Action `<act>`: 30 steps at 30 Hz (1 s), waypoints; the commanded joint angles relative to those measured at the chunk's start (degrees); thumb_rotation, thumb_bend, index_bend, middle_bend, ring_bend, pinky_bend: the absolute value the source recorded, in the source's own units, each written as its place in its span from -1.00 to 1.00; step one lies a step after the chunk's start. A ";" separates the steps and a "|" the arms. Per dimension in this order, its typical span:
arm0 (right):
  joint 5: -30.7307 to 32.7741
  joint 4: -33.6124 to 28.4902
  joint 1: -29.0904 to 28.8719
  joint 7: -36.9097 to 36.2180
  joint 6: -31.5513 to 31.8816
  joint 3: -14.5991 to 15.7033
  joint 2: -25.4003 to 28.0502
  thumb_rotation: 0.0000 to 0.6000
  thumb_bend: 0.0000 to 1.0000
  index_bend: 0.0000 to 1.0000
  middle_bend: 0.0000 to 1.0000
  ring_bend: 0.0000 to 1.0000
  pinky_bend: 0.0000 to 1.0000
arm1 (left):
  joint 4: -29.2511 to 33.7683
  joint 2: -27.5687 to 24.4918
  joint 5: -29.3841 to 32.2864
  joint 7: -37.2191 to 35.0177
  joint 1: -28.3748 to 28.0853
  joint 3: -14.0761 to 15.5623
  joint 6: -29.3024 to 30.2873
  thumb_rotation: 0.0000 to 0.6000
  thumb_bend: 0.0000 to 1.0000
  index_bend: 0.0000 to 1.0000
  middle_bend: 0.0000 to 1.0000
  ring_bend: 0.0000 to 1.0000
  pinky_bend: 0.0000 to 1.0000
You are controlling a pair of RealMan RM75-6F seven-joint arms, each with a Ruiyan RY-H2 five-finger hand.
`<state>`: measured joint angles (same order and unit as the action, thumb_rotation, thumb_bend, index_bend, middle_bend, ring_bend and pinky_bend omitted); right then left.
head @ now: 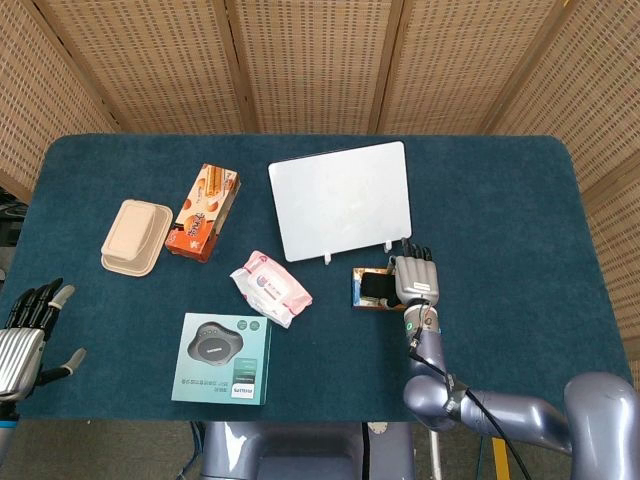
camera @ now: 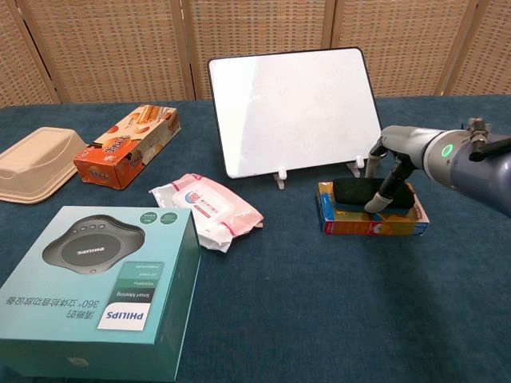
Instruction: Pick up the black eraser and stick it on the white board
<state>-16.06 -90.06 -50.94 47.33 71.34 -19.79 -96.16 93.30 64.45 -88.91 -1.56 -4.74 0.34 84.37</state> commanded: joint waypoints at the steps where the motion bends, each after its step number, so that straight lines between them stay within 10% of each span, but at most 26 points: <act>1: -0.26 -0.10 0.07 -0.13 0.05 0.03 0.01 1.00 -0.53 -0.13 -1.00 -1.00 -1.00 | 0.02 -0.01 -0.05 -0.01 0.01 0.04 0.01 1.00 -0.42 -1.00 -1.00 -1.00 -1.00; 30: -10.19 -9.09 2.87 -8.71 2.64 -3.73 5.57 1.00 -0.53 0.03 -1.00 -1.00 -1.00 | -0.45 0.28 0.45 0.33 0.18 -0.42 0.59 1.00 -0.41 -1.00 -1.00 -1.00 -1.00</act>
<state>-24.63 -97.87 -48.50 40.07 73.31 -22.78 -91.22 92.84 64.74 -88.47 -1.24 -4.58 -0.07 84.94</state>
